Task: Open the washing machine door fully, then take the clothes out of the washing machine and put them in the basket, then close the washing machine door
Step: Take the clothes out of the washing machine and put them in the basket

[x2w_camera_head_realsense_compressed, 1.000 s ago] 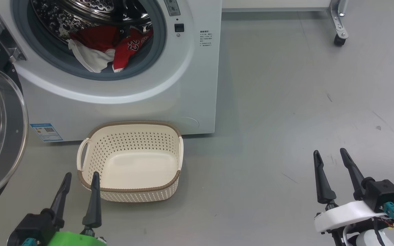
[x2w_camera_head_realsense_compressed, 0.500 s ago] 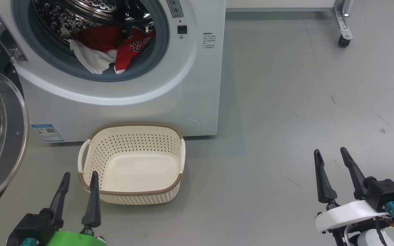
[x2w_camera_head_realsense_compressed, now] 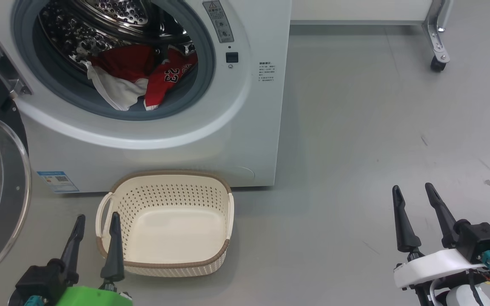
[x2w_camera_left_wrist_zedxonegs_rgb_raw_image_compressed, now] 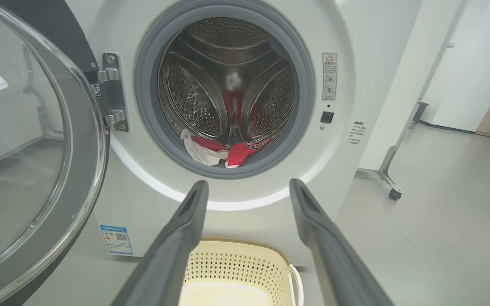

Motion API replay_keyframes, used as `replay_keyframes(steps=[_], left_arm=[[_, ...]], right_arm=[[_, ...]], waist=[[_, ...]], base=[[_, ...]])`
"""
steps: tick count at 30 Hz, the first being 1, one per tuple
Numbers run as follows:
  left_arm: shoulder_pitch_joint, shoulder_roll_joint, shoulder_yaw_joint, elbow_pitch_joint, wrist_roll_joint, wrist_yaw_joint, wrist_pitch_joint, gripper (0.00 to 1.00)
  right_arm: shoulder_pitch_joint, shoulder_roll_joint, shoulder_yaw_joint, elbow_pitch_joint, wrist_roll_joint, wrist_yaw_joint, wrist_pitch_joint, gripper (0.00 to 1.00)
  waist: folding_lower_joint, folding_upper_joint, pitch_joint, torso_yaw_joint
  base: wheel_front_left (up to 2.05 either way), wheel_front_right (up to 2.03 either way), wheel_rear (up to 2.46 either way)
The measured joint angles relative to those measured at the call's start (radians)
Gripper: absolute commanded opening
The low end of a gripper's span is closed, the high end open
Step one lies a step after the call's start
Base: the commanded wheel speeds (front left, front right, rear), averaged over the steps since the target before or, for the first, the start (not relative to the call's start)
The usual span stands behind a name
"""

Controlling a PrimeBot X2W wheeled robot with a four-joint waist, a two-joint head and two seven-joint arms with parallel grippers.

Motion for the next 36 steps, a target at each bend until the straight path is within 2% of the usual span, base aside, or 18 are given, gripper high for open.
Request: replay_keyframes(steps=[20,36], left_arm=[[-0.001,0.002,-0.004,-0.003,-0.018,-0.003,0.000,1.00],[-0.001,0.005,-0.006,-0.007,0.002,-0.003,0.000,1.00]], right_arm=[[0.001,0.007,-0.005,0.005,0.000,0.008,0.000,1.00],[0.004,0.013,-0.007,0.007,0.000,0.009,0.000,1.00]], waist=[[0.0000,0.0000,-0.005,0.007],[0.0001,0.0000,0.004,0.003]], base=[[0.85,-1.01,0.16],[0.18,-0.27,0.08]])
